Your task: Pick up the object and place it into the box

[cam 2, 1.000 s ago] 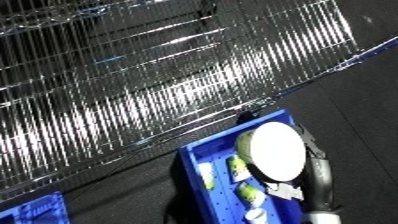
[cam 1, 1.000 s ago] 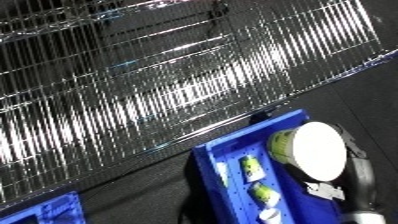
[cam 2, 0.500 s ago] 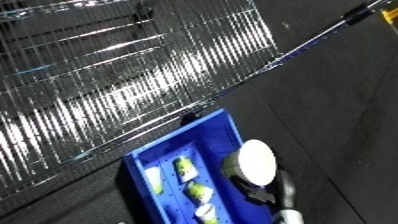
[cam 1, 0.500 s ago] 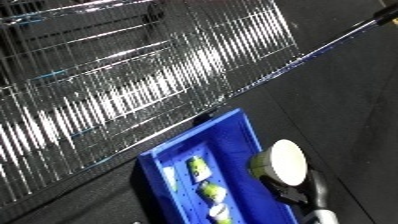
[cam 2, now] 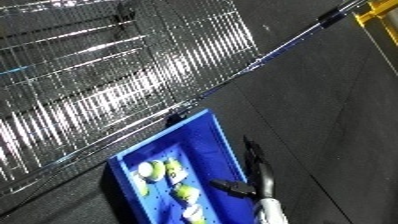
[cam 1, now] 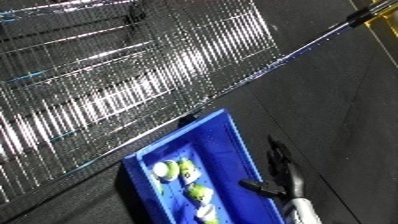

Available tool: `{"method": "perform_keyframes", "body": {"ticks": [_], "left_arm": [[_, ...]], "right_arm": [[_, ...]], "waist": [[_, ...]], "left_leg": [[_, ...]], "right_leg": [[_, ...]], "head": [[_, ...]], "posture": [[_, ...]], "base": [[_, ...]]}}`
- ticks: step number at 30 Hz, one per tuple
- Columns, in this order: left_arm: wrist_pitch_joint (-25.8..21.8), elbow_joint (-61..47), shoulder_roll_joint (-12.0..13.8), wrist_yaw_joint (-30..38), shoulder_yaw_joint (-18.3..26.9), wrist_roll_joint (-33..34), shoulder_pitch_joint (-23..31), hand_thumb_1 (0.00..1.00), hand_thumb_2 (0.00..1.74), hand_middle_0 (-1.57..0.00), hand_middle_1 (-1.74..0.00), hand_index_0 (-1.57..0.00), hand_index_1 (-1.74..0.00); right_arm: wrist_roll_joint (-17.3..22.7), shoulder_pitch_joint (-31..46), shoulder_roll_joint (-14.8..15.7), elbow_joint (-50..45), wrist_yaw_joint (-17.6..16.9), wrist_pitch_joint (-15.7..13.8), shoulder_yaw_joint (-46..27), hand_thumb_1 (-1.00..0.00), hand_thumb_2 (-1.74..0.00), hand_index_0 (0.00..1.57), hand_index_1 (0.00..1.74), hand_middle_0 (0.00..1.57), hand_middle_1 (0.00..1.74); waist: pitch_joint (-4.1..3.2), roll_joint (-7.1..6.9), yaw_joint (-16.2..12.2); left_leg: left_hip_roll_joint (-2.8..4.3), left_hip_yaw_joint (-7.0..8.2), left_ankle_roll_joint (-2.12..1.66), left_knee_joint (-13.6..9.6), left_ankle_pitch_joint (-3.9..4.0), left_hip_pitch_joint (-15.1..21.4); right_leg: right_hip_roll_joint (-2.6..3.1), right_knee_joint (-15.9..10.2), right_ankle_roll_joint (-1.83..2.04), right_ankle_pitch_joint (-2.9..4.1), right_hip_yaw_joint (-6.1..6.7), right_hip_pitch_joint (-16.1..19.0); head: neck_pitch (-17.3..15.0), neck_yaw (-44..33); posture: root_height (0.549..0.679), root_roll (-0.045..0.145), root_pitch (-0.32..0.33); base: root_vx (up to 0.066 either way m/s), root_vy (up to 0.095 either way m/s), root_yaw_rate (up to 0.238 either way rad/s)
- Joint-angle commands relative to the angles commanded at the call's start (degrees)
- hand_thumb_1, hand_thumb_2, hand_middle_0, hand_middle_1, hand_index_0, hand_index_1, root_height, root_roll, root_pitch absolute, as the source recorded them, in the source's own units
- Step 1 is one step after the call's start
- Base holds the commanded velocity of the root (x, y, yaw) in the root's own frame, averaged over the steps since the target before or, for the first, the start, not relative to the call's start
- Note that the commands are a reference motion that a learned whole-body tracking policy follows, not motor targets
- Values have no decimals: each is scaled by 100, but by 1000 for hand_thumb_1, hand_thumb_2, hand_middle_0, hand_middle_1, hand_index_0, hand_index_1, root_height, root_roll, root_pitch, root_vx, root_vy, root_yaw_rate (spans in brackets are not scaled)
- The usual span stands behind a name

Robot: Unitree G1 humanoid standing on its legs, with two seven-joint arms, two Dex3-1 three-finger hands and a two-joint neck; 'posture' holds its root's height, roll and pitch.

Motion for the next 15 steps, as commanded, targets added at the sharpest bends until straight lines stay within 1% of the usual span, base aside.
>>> {"method": "perform_keyframes", "body": {"ticks": [3,6,10,13,15], "left_arm": [[0,9,8,-15,2,5,-8,0,0,0,0,0,0],[32,-19,29,-5,17,43,-6,0,0,0,0,0,0],[140,-86,97,24,40,96,-45,0,0,0,0,0,0],[257,-131,176,46,74,151,-131,0,0,0,0,0,0],[348,-154,234,79,93,196,-231,0,0,0,0,0,0]], "right_arm": [[-110,28,26,-28,151,58,60,0,0,0,0,0,0],[-336,62,55,-126,392,134,190,0,0,0,0,0,0],[-650,74,103,-383,709,303,457,0,0,0,0,0,0],[-856,69,195,-617,1092,512,719,0,0,0,0,0,0],[-982,44,270,-727,1292,672,934,0,0,0,0,0,0]], "waist": [[0,-12,7],[-5,-38,31],[-36,-91,85],[-60,-156,136],[-71,-210,175]], "left_leg": [[0,-24,-1,-13,16,11],[1,-57,-4,-31,35,40],[-1,-103,-14,-36,56,58],[4,-134,-22,-17,66,45],[16,-154,-30,-14,89,26]], "right_leg": [[20,22,-12,-22,-3,14],[31,52,-26,-52,-16,46],[23,73,-39,-85,-36,85],[18,85,-43,-109,-62,100],[15,77,-38,-111,-89,102]], "head": [[-140,-210],[-313,-648],[-656,-1693],[-866,-2570],[-983,-3065]], "posture": [[658,74,62],[658,75,57],[658,77,52],[658,78,52],[659,77,54]], "base": [[10,-7,29],[12,-17,82],[3,-34,140],[-11,-65,162],[-18,-76,152]]}}
